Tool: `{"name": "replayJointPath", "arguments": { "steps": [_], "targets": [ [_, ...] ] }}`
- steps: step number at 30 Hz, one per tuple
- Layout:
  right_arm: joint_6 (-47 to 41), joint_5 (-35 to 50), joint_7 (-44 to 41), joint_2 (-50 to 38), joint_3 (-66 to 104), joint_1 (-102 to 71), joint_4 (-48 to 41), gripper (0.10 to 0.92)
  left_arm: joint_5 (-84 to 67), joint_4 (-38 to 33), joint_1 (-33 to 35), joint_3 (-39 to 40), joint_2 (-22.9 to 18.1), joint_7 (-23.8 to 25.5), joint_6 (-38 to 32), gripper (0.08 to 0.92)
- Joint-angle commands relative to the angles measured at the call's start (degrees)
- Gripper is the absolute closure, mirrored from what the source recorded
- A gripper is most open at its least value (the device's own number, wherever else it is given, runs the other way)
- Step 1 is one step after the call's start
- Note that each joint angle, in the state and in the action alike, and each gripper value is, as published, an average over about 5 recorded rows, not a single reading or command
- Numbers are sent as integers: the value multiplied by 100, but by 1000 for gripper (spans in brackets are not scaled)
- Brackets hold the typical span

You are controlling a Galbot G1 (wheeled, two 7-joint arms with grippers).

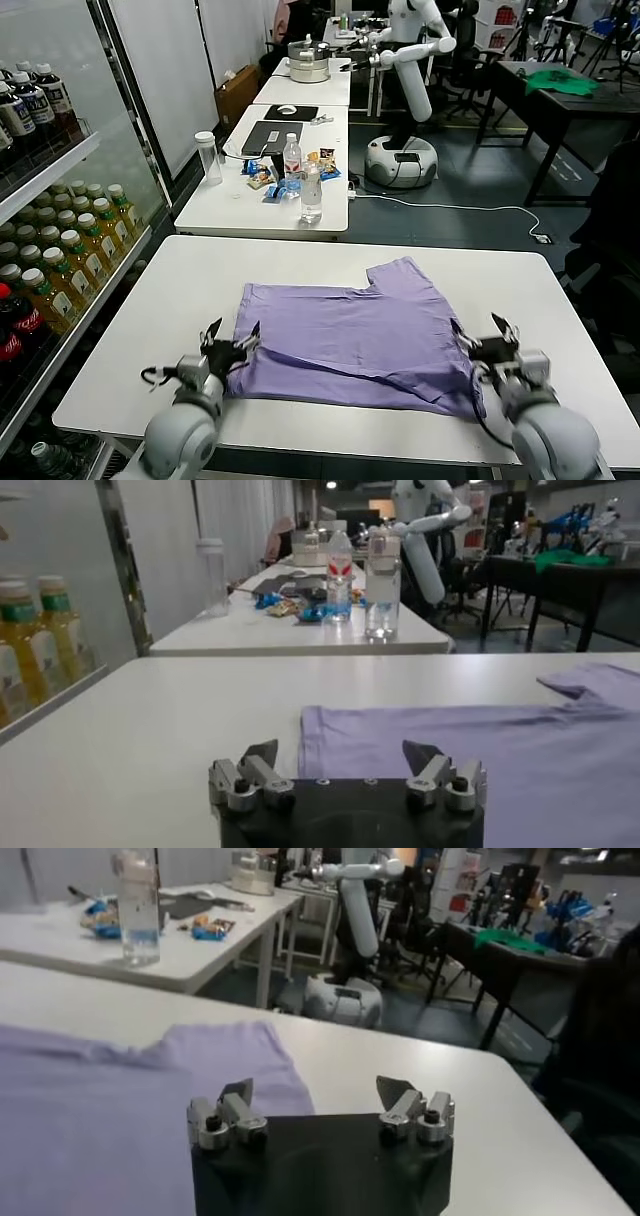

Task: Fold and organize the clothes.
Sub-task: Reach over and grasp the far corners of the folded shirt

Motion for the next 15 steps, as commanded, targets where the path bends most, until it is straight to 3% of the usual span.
{"name": "replayJointPath", "arguments": {
  "steps": [1, 15],
  "targets": [
    [-102, 639, 125, 92, -1475, 2711, -2530, 203, -122, 2030, -2103, 660, -332, -46, 64, 177],
    [-115, 405, -192, 660, -2207, 3898, -4728, 203, -514, 2365, -2301, 791, -327, -171, 698, 177]
  ]
}}
